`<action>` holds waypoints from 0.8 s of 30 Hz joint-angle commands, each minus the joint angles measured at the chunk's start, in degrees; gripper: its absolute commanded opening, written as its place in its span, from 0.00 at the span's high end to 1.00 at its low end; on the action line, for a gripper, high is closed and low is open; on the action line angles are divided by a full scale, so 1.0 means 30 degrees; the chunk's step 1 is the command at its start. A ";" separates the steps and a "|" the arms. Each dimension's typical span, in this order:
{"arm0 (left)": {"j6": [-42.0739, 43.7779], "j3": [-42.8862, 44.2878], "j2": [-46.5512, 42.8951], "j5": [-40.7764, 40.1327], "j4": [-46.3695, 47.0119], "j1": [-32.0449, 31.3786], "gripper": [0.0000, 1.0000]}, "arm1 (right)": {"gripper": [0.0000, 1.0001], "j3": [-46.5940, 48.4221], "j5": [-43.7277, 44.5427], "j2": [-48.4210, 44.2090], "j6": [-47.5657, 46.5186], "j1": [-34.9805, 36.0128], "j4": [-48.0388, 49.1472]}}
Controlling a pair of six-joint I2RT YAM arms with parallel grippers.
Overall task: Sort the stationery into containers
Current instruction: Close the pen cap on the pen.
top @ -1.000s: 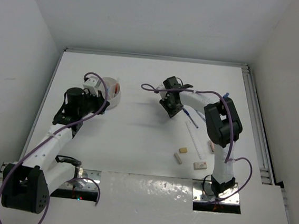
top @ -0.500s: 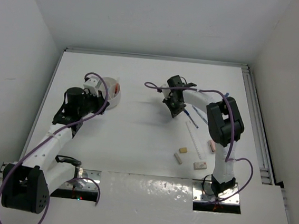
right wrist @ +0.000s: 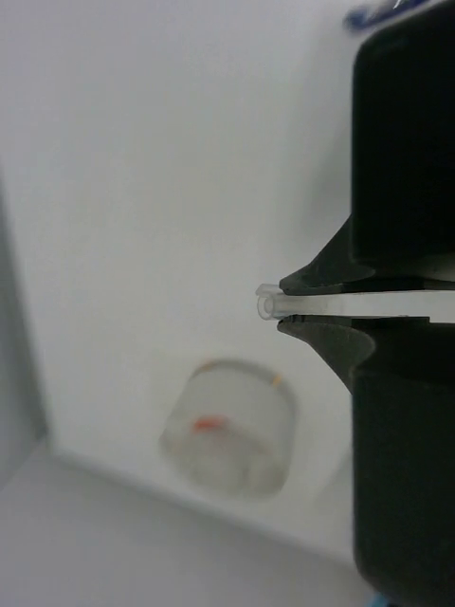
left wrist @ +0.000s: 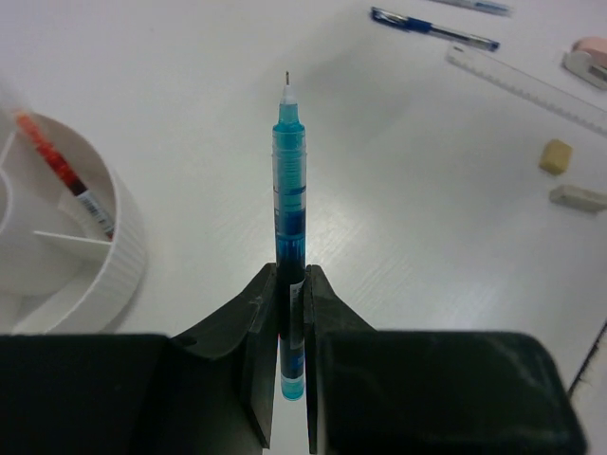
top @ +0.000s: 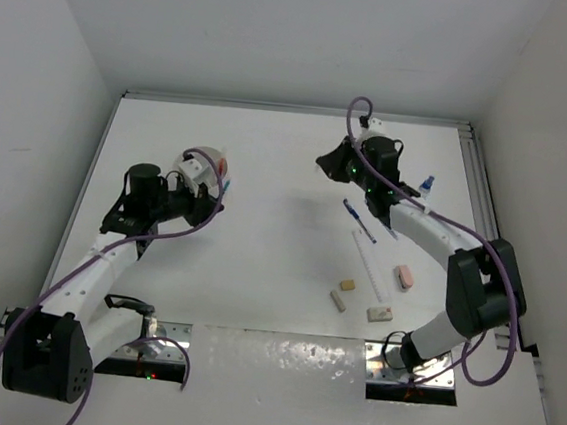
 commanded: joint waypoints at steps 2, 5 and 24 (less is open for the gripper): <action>0.1192 0.0862 0.0132 0.2538 -0.1094 -0.0473 1.00 | 1.00 -0.1453 0.1388 0.0033 0.7708 0.2163 1.0819; 0.0871 0.1008 0.0162 0.2688 -0.1390 -0.0592 1.00 | 1.00 -0.0932 0.2004 0.0443 0.8472 0.3717 1.3170; -0.2148 0.1330 0.0103 0.1751 0.0720 -0.0475 1.00 | 1.00 -0.0195 0.3118 0.1527 0.7301 0.7001 1.3318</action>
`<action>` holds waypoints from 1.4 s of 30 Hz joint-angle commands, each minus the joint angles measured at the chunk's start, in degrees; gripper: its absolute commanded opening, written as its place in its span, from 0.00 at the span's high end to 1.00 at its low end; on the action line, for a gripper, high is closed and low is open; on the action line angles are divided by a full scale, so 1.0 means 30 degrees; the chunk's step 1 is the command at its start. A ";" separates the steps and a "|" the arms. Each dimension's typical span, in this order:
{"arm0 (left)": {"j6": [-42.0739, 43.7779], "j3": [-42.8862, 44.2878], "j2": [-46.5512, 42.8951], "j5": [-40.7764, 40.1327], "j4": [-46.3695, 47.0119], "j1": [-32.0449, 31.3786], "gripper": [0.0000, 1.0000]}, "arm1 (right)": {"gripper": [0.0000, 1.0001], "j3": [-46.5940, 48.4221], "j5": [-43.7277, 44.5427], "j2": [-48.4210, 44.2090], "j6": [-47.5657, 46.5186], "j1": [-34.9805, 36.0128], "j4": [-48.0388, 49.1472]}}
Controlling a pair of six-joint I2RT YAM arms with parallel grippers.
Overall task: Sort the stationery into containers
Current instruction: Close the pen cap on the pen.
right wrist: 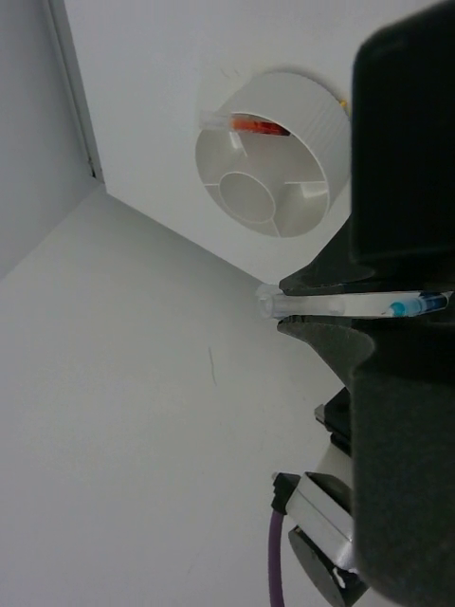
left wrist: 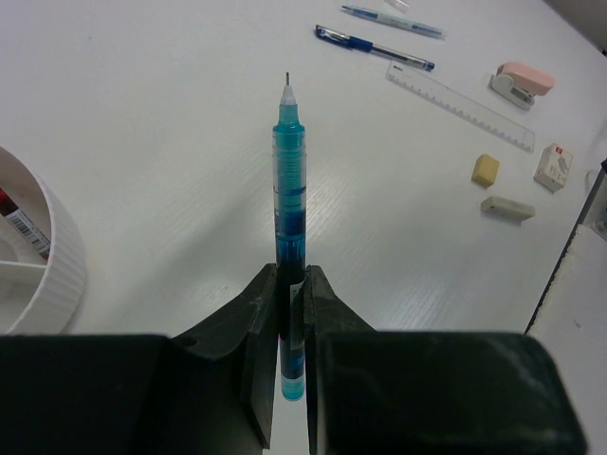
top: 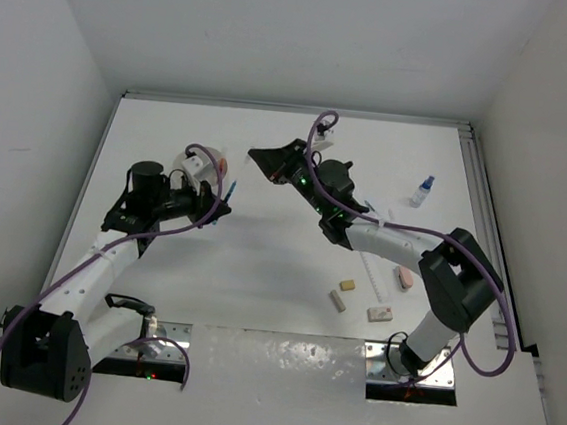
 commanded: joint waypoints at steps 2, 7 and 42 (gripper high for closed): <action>-0.0464 0.0835 -0.0072 -0.0115 0.1069 -0.0037 1.00 | 1.00 0.0475 0.0451 0.0282 0.0045 0.0598 0.1349; -0.0612 0.0835 -0.0160 -0.0409 0.1217 -0.0008 1.00 | 1.00 0.0505 0.0305 0.0370 -0.0511 0.0950 0.1174; -0.0817 0.0689 -0.0247 -0.1084 0.1539 0.0051 1.00 | 1.00 0.0622 0.0392 0.0663 -0.2182 0.1625 0.0791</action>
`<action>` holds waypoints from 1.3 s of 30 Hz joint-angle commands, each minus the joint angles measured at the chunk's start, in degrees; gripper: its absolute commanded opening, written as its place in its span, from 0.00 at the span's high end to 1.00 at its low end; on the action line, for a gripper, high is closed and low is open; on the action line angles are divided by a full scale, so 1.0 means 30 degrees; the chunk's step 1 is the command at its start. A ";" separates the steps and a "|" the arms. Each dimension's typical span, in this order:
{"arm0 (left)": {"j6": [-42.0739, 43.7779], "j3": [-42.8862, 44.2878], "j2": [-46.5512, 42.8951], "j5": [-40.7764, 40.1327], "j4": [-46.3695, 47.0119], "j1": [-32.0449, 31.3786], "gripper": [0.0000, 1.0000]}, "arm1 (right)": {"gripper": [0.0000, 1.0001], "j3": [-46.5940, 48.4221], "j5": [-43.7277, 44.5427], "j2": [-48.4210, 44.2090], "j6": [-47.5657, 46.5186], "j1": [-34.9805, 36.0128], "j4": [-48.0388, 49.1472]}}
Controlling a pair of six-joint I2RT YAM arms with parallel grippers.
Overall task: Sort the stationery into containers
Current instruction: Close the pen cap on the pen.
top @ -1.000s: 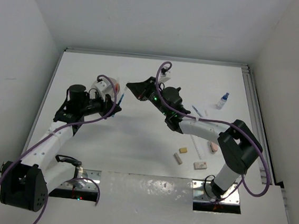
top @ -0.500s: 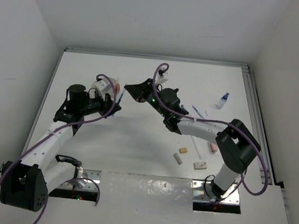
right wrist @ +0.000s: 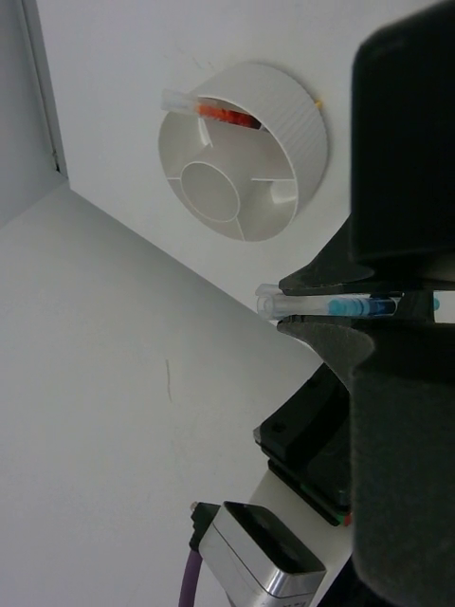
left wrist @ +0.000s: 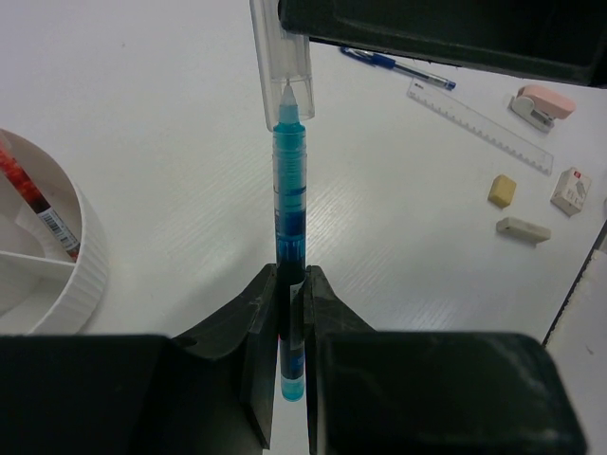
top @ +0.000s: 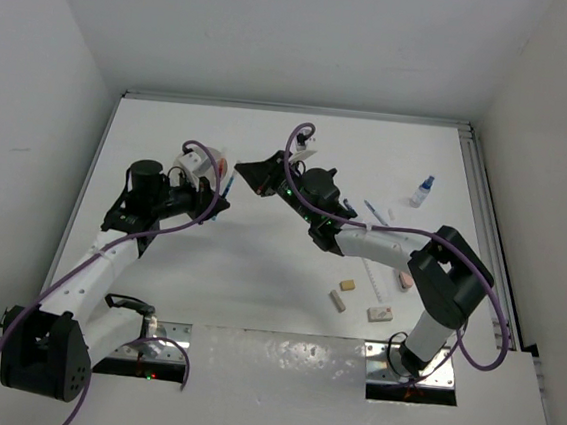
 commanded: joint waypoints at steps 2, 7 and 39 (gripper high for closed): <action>0.0196 0.0616 -0.0306 0.0163 0.0825 0.0080 1.00 | 1.00 0.0782 0.0290 -0.0444 -0.0674 -0.0037 0.0858; 0.0635 0.0557 -0.0511 0.0340 0.0269 -0.0124 1.00 | 1.00 0.1603 -0.0089 -0.0796 -0.1172 -0.0447 0.0741; -0.2412 0.1612 -0.0716 0.2156 0.2027 -0.0330 1.00 | 1.00 -0.0037 0.0027 -0.2408 -0.1760 -0.0096 0.1121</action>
